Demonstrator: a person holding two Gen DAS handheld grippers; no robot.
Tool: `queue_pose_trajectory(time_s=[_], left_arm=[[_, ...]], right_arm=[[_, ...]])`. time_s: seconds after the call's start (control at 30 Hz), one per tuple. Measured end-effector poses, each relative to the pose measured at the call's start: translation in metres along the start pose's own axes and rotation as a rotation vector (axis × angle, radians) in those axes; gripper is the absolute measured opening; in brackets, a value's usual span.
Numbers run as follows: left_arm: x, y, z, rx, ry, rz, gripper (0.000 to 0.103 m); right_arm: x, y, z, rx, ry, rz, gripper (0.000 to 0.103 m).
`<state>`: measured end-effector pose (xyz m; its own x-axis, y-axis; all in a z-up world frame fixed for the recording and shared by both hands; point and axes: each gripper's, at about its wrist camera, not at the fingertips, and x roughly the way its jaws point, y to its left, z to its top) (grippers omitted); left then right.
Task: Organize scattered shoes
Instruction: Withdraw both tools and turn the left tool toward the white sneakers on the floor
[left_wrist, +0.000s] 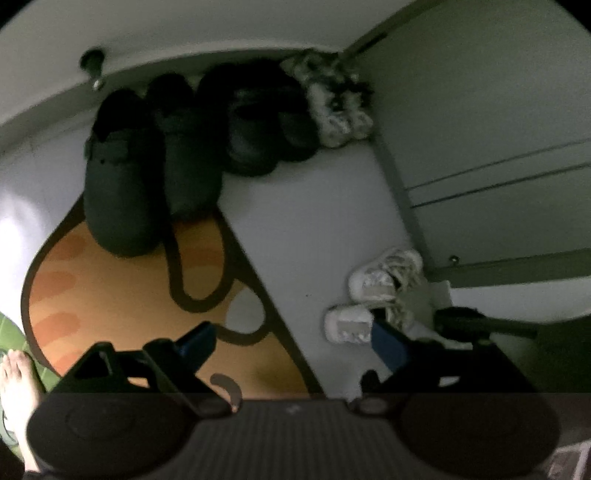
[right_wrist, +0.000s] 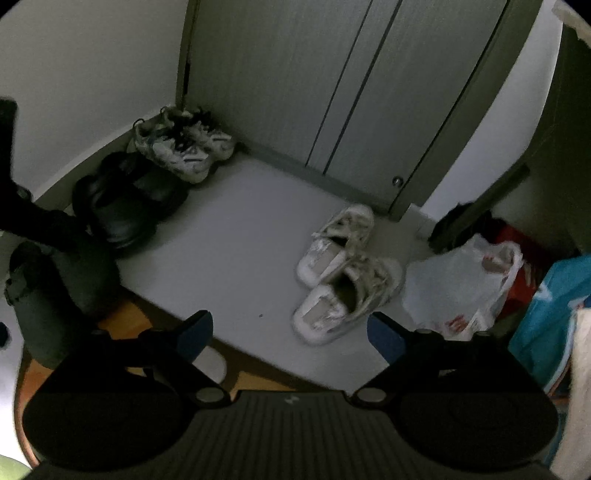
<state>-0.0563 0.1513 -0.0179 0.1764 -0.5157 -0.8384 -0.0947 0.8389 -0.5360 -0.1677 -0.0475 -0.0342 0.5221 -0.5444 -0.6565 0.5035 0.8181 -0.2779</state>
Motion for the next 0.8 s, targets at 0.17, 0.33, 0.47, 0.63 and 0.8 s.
queue_pose_trajectory(time_s=[0.17, 0.33, 0.47, 0.63, 0.8], left_arm=[[-0.012, -0.015, -0.03, -0.048, -0.058, -0.012, 0.097], [-0.029, -0.045, -0.064, -0.004, -0.119, 0.043, 0.097], [-0.043, -0.058, -0.07, -0.026, -0.159, 0.038, 0.097], [-0.05, -0.091, -0.06, 0.036, -0.178, 0.07, 0.097], [-0.036, -0.124, -0.048, 0.121, -0.152, 0.055, 0.097]], right_arm=[[-0.012, -0.043, -0.001, 0.075, -0.028, 0.06, 0.094], [-0.019, -0.087, 0.012, 0.102, -0.007, 0.147, 0.094], [-0.021, -0.124, 0.032, 0.081, 0.004, 0.191, 0.094], [-0.015, -0.161, 0.063, 0.035, -0.071, 0.236, 0.094], [0.018, -0.174, 0.094, -0.11, -0.117, 0.292, 0.094]])
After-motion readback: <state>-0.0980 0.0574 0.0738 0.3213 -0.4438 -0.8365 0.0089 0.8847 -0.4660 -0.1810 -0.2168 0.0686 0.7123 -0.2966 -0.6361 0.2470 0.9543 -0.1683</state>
